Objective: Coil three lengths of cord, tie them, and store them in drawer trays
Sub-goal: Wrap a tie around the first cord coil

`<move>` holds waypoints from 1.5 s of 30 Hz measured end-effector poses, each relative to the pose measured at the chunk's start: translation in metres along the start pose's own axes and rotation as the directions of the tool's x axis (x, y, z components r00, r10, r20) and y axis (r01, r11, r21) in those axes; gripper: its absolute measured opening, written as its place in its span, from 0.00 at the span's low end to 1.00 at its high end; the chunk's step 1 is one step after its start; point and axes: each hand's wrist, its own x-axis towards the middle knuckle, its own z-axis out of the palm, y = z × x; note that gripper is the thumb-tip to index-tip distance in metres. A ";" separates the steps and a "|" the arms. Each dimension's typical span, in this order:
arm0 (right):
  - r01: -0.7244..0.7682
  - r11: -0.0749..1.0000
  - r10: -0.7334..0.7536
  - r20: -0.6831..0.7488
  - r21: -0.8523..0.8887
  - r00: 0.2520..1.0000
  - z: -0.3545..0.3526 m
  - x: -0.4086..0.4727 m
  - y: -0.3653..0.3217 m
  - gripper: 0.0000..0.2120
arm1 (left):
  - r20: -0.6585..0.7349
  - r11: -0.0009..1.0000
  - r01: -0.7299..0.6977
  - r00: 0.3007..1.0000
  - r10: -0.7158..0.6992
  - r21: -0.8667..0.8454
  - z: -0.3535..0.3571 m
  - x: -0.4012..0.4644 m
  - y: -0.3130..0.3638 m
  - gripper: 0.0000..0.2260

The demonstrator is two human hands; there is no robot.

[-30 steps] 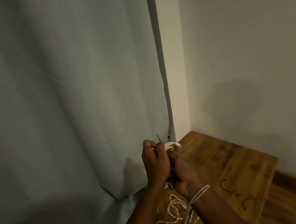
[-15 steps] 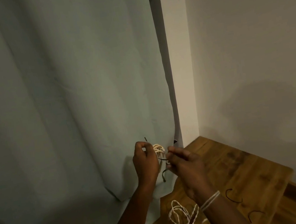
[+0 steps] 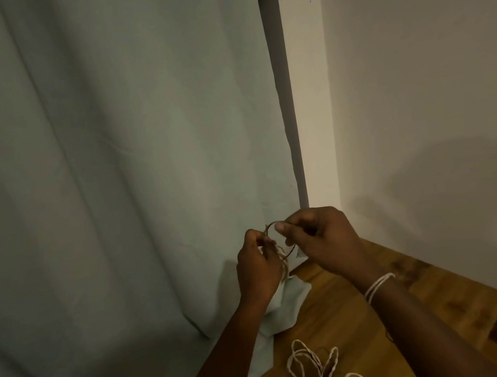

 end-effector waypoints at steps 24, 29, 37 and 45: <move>-0.316 0.803 0.375 -0.016 0.505 0.927 0.013 0.029 0.043 0.08 | -0.078 0.990 -0.104 0.992 0.097 -0.094 0.003 0.014 0.009 0.09; -0.254 0.885 0.293 -0.042 0.390 0.955 0.016 0.035 0.042 0.07 | -0.085 0.988 -0.131 0.989 0.124 -0.079 0.004 0.015 0.010 0.10; -0.220 0.925 0.250 -0.060 0.310 0.966 0.020 0.038 0.046 0.06 | -0.138 0.986 -0.143 0.982 0.131 -0.083 0.005 0.015 0.013 0.10; -0.209 0.888 0.278 -0.116 0.410 0.954 0.027 0.032 0.048 0.06 | -0.180 0.986 -0.168 0.970 0.163 -0.018 0.005 0.014 0.021 0.09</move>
